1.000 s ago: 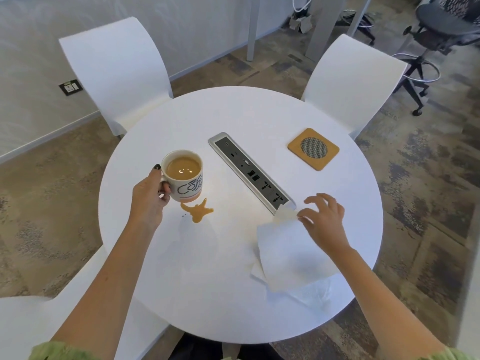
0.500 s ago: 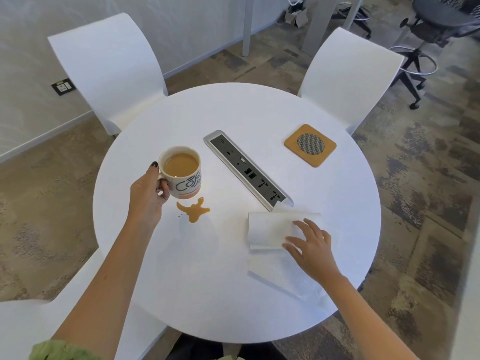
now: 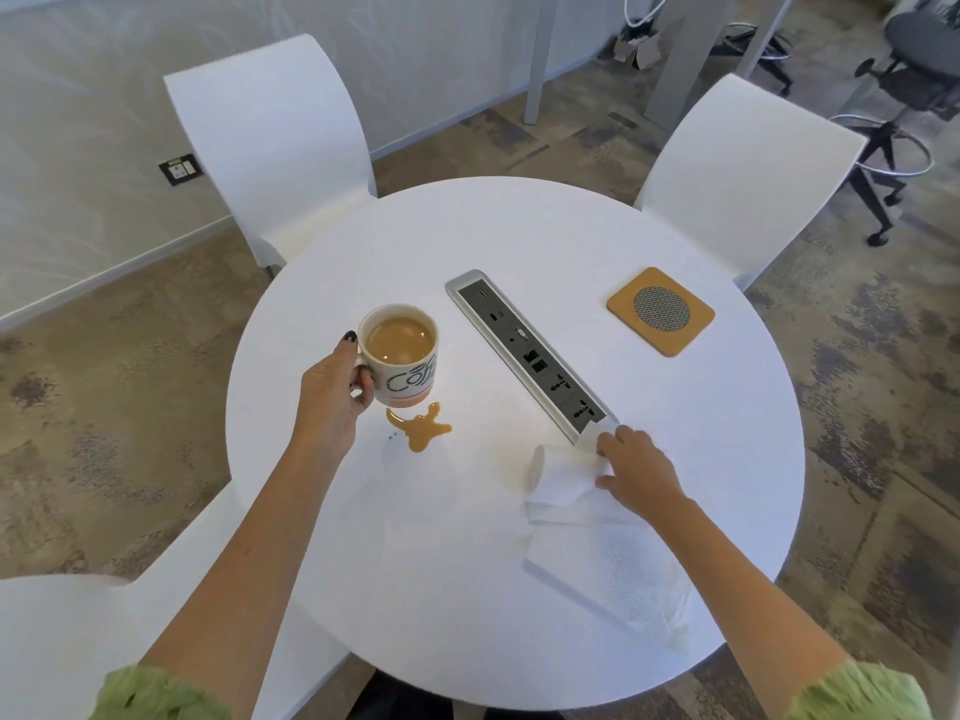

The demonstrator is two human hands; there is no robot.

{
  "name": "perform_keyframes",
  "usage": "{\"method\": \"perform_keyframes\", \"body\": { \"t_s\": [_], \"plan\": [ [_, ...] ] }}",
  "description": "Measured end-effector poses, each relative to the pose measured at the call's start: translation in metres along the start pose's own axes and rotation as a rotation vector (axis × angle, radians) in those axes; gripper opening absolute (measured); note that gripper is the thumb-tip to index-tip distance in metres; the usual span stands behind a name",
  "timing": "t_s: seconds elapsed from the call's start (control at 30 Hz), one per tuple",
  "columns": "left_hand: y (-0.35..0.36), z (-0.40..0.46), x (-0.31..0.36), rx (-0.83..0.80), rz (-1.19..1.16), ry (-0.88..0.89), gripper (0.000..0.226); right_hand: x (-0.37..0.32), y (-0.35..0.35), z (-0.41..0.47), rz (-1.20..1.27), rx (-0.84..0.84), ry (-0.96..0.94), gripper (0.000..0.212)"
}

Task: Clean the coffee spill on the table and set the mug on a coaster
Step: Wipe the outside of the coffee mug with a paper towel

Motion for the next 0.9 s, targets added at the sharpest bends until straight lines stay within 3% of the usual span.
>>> {"method": "perform_keyframes", "body": {
  "t_s": [0.1, 0.27, 0.37, 0.5, 0.57, 0.7, 0.83, 0.9],
  "plan": [
    [0.001, 0.001, 0.001, -0.019, 0.006, -0.003, 0.025, -0.001, -0.024, 0.001, -0.039, 0.11, -0.091, 0.015],
    [0.005, 0.002, 0.006, -0.022, 0.007, -0.013, 0.025, 0.01, -0.059, -0.007, 0.228, -0.128, -0.124, 0.027],
    [0.008, 0.001, 0.012, -0.034, -0.017, -0.013, 0.026, 0.017, -0.082, -0.016, 0.466, -0.177, -0.039, 0.015],
    [0.011, 0.0, 0.021, -0.045, -0.025, -0.013, 0.025, 0.001, -0.1, -0.021, 0.711, -0.141, -0.026, 0.06],
    [0.014, 0.0, 0.027, -0.05, -0.025, -0.012, 0.025, -0.008, -0.099, -0.016, 0.823, -0.083, 0.003, 0.064],
    [0.018, -0.001, 0.04, -0.049, -0.045, -0.007, 0.026, -0.027, -0.098, -0.007, 0.91, 0.023, 0.069, 0.049],
    [0.023, -0.002, 0.053, -0.077, -0.032, -0.001, 0.027, -0.057, -0.092, 0.005, 1.043, -0.037, 0.042, 0.01],
    [0.026, -0.003, 0.059, -0.098, -0.019, 0.011, 0.027, -0.069, -0.097, 0.013, 1.077, 0.083, 0.084, 0.006]
  ]
}}
Point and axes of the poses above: each hand's wrist, its own z-axis towards the middle knuckle, its own y-axis out of the palm, x = y × z, the point moved 7 cm from there along z, towards the middle knuckle, and after that the axes turned 6 degrees about -z, right-handed, at the moved point
